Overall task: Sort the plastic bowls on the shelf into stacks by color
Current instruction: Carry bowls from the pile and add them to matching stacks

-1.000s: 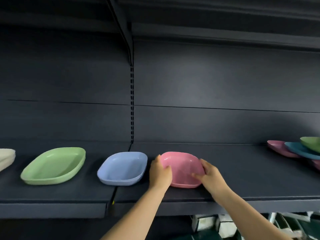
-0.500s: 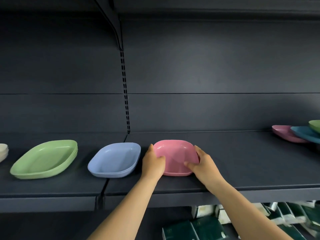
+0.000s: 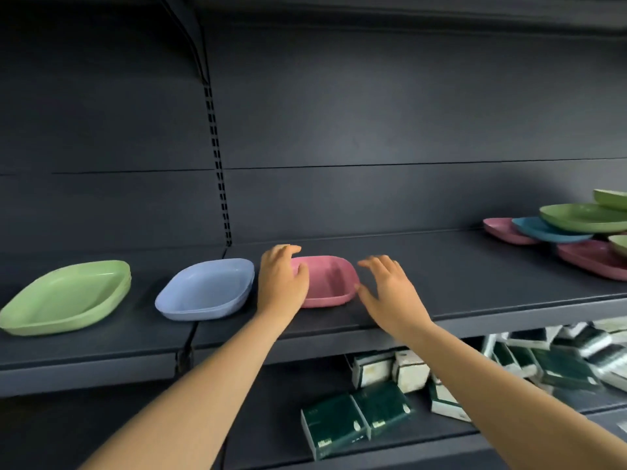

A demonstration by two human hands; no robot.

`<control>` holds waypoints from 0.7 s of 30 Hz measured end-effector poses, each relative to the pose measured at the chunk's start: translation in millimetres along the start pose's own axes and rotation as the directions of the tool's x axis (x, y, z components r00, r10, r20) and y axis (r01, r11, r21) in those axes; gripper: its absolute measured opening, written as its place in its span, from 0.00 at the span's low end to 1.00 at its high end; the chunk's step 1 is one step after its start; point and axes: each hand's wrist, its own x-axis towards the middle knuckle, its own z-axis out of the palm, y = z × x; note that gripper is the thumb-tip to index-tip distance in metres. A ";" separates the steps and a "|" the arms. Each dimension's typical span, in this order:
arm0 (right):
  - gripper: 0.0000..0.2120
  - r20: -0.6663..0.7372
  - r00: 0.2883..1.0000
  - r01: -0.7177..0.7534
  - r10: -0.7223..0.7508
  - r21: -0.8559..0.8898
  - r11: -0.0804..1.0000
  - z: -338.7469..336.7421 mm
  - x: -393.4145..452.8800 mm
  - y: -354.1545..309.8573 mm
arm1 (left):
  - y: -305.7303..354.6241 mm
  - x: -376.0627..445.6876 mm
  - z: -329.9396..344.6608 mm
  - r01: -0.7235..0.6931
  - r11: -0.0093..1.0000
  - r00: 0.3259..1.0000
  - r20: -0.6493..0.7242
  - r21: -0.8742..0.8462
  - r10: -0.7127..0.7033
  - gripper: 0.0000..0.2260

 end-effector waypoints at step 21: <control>0.23 0.060 0.995 0.097 -0.078 -0.466 0.880 -278.0 -16.8 285.5 | 304.5 -9.8 178.7 -0.297 0.922 0.926 0.311 0.249 0.215 0.19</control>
